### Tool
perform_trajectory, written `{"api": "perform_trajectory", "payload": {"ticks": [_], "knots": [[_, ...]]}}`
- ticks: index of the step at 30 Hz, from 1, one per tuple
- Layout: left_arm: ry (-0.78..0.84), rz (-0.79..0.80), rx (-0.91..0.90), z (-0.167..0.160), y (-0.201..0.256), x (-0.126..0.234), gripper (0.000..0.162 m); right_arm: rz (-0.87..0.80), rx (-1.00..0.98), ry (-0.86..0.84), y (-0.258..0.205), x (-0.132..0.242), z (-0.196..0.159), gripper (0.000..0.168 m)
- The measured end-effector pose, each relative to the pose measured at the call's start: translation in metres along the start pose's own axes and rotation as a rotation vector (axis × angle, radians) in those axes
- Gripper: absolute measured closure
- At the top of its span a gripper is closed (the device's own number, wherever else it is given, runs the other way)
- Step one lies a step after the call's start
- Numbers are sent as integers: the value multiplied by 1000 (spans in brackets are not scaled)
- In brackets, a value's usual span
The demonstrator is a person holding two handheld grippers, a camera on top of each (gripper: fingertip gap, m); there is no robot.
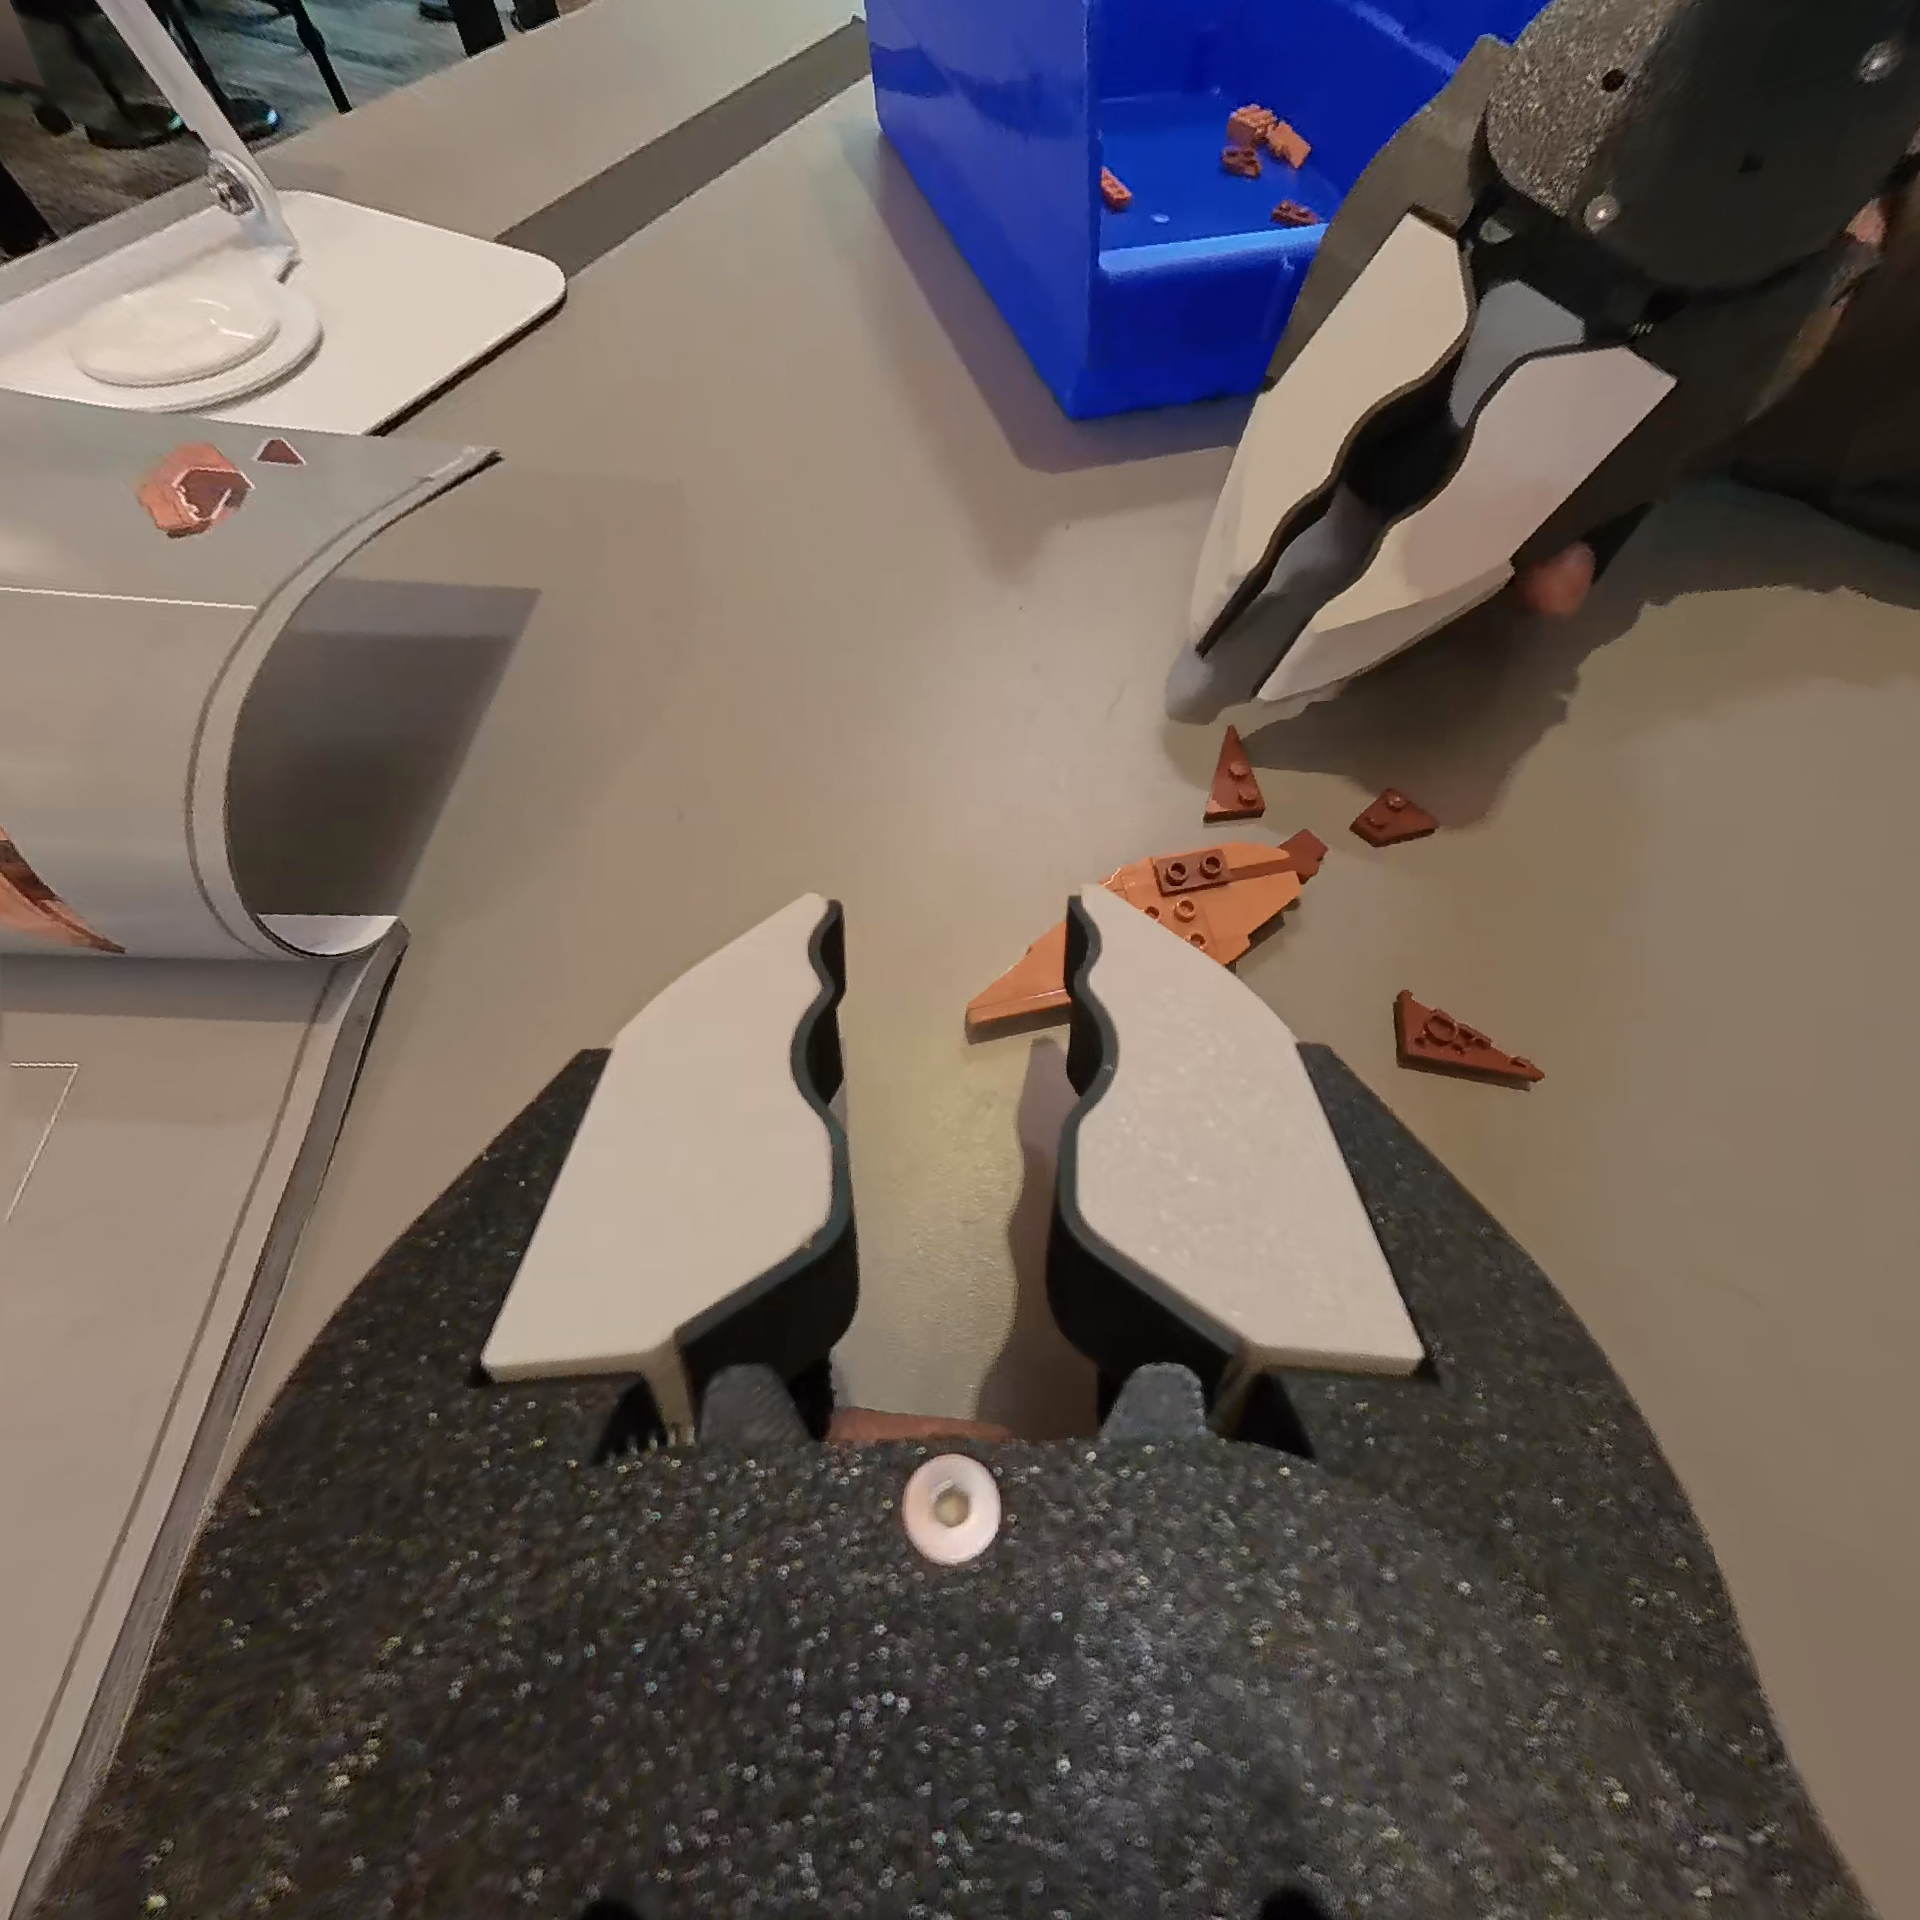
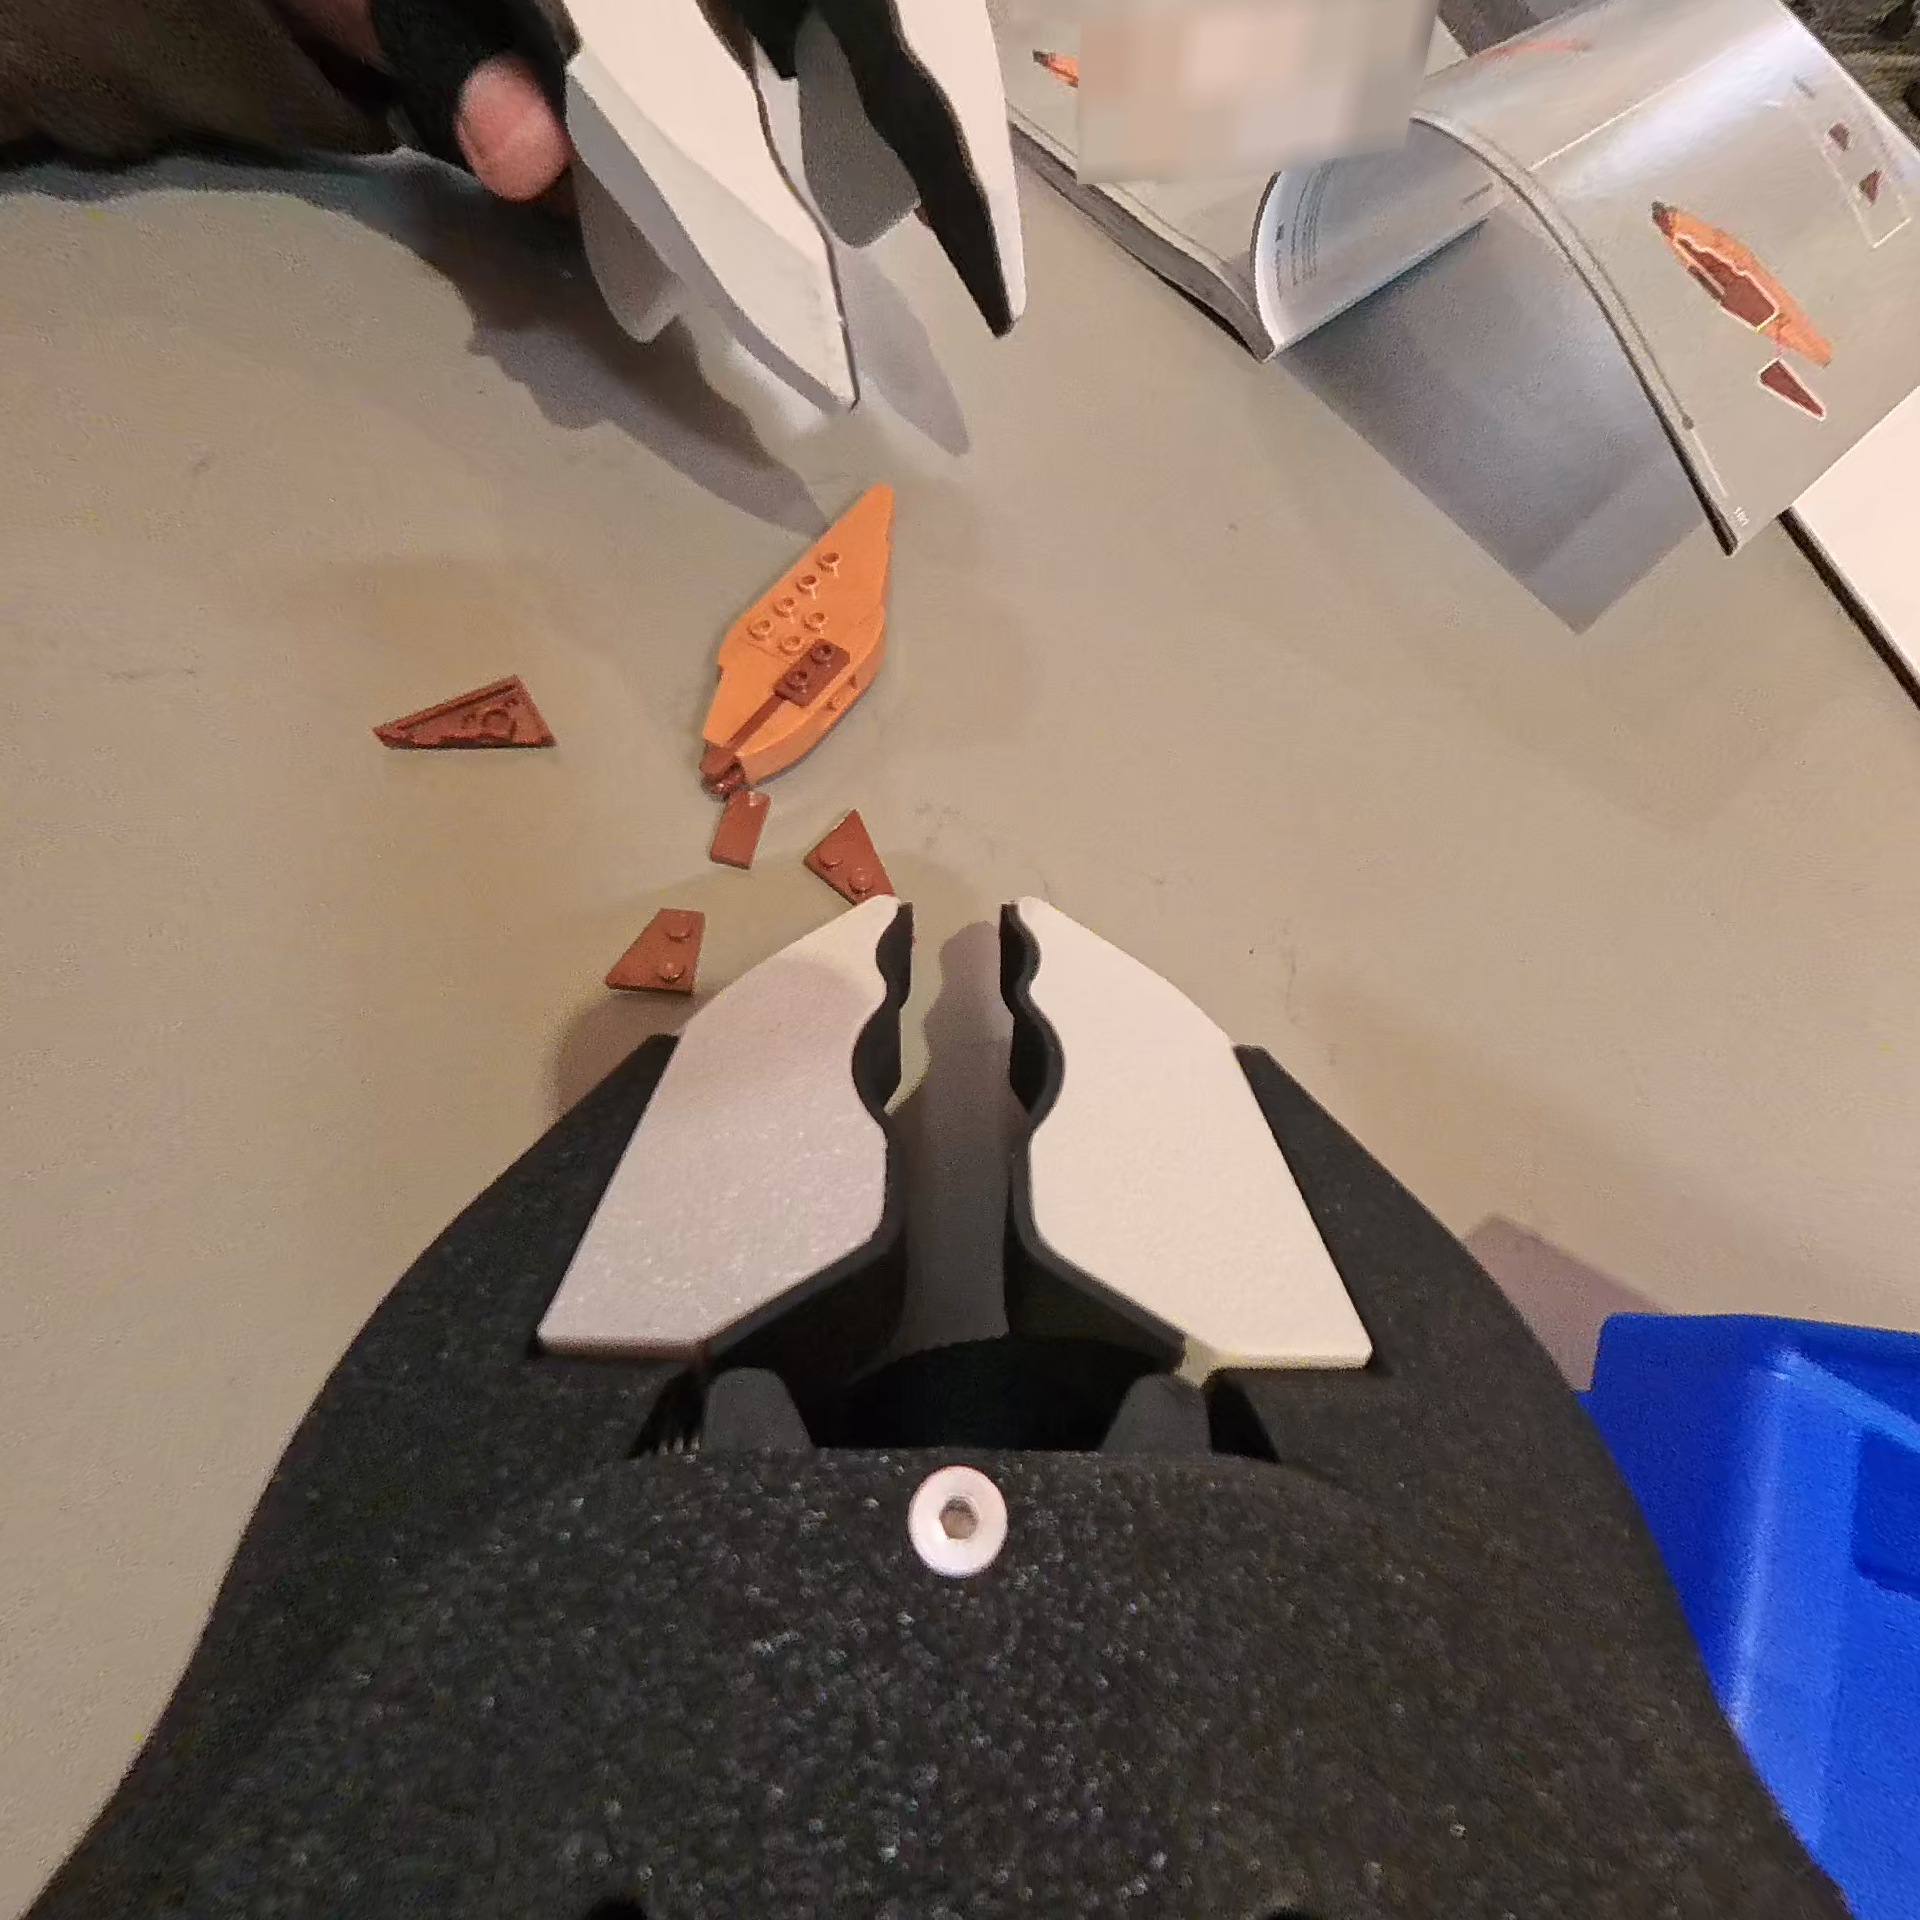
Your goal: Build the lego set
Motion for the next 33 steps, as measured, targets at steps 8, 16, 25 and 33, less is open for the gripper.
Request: {"api": "perform_trajectory", "payload": {"ticks": [8,16,25,33], "knots": [[-5,4,-10,-1,1,0,121,-14,7,-1,0,0,0,152],[40,4,100,0,-9,7,121,-44,18,-15,1,-1,0,151],[44,-12,203,-2,-18,10,121,-55,20,-22,1,-1,-1,151],[18,-2,204,-4,-18,7,121,-60,29,-21,1,-1,-1,151]]}}
Point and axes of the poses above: each gripper's, where its closed fingertips meet, x back along the fingers, z out of its top, y = z × x across the jaws, the point moved 5 cm from there along x, back along the fingers
